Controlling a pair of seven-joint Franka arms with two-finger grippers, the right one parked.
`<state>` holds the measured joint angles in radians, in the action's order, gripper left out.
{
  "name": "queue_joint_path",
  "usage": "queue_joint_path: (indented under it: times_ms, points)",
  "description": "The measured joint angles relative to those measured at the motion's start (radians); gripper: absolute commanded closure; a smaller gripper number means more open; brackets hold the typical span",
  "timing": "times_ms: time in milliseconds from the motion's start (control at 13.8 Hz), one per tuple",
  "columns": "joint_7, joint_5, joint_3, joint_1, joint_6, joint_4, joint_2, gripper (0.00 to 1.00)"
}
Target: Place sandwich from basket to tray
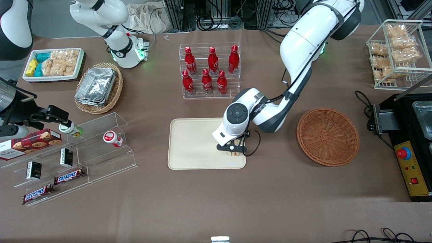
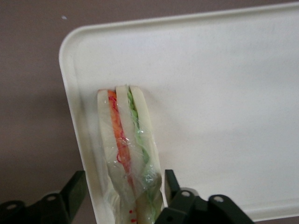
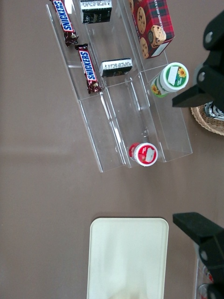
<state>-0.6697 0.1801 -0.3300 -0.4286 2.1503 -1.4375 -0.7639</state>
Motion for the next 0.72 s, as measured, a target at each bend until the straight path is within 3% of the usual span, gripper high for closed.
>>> queue_joint_path:
  times_ms: [725]
  points:
    - [0.003, -0.005, 0.235, 0.004, -0.337, -0.018, 0.401, 0.00]
